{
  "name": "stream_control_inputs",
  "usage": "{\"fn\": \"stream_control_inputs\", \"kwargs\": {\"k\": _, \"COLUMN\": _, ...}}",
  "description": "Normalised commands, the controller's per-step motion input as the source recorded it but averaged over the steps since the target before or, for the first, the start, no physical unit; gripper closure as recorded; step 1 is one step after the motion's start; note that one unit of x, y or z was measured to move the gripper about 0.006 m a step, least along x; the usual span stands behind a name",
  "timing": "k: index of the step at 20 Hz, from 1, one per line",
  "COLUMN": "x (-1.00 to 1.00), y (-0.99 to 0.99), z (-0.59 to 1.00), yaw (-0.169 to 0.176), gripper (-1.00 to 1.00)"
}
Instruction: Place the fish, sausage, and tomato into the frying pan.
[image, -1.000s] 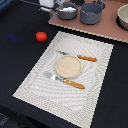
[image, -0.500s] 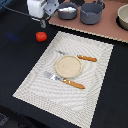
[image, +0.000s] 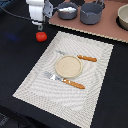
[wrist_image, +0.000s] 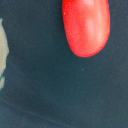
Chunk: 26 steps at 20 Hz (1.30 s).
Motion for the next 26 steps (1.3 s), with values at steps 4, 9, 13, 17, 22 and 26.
{"fn": "stream_control_inputs", "kwargs": {"k": 4, "x": -0.14, "y": -0.17, "z": -0.37, "yaw": 0.097, "gripper": -1.0}}
{"fn": "stream_control_inputs", "kwargs": {"k": 9, "x": -0.14, "y": -0.05, "z": -0.45, "yaw": 0.089, "gripper": -1.0}}
{"fn": "stream_control_inputs", "kwargs": {"k": 13, "x": -0.11, "y": 0.0, "z": -0.39, "yaw": 0.086, "gripper": -1.0}}
{"fn": "stream_control_inputs", "kwargs": {"k": 17, "x": -0.12, "y": -0.02, "z": -0.4, "yaw": 0.081, "gripper": -1.0}}
{"fn": "stream_control_inputs", "kwargs": {"k": 22, "x": -0.27, "y": -0.17, "z": -0.36, "yaw": 0.08, "gripper": -1.0}}
{"fn": "stream_control_inputs", "kwargs": {"k": 26, "x": -0.27, "y": -0.19, "z": -0.28, "yaw": 0.08, "gripper": 1.0}}
